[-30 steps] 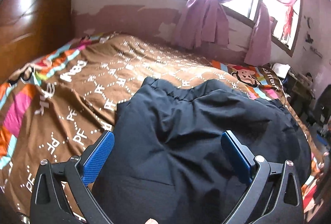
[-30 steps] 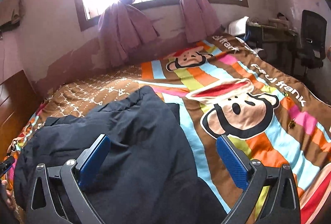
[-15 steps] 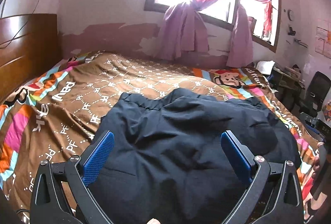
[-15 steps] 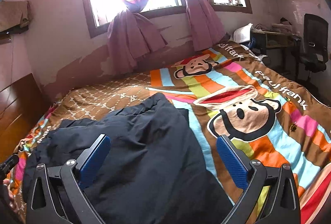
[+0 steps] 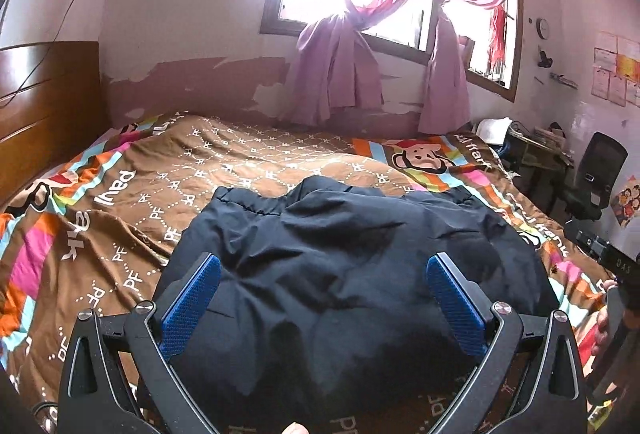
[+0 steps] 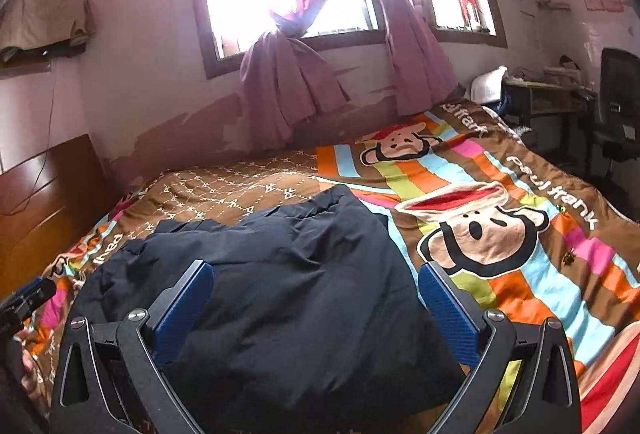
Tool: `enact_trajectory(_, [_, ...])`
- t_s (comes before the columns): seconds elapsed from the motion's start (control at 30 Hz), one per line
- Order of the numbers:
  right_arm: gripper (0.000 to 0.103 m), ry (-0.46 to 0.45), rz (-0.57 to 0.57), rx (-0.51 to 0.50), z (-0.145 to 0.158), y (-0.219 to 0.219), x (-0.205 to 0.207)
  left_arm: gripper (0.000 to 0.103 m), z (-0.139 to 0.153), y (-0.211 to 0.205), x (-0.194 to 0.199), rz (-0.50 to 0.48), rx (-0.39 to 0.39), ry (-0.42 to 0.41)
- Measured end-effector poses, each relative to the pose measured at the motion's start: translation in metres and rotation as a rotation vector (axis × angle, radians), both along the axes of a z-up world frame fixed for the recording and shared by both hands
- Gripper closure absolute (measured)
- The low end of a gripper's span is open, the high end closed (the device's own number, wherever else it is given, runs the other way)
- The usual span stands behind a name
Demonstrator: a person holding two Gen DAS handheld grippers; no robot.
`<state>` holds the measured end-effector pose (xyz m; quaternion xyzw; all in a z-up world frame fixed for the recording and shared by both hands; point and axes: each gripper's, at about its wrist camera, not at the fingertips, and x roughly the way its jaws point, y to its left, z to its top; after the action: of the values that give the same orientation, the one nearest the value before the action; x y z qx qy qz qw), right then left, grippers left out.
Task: Fold large clothes
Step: 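Pull both grippers back from the folded jacket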
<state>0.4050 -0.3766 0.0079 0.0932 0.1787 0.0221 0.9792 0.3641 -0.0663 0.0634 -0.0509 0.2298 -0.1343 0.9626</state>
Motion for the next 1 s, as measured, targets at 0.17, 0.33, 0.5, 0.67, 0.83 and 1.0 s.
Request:
enact_trajectory(0.17, [0.000,-0.022,0.047,-0.021,0.003,0.014,-0.018,0.002,0.005,-0.001,-0.015,-0.021,-0.006,-0.011])
enact_trajectory(0.33, [0.000,-0.050,0.094,-0.049,0.007,0.031,-0.036,0.002,0.006,-0.003,-0.029,-0.033,0.012,-0.027])
enact_trajectory(0.5, [0.000,-0.067,0.124,-0.045,0.010,0.043,-0.047,0.002,0.009,0.000,-0.042,-0.025,0.032,-0.046])
enact_trajectory(0.67, [0.000,-0.116,0.124,-0.067,0.016,0.053,-0.062,0.002,0.009,0.002,-0.052,-0.034,0.040,-0.032])
enact_trajectory(0.83, [0.000,-0.149,0.134,-0.097,0.017,0.064,-0.077,0.002,0.007,0.004,-0.067,-0.033,0.056,-0.041])
enact_trajectory(1.0, [0.000,-0.152,0.151,-0.124,0.014,0.077,-0.091,0.002,0.003,0.007,-0.078,-0.053,0.050,-0.027])
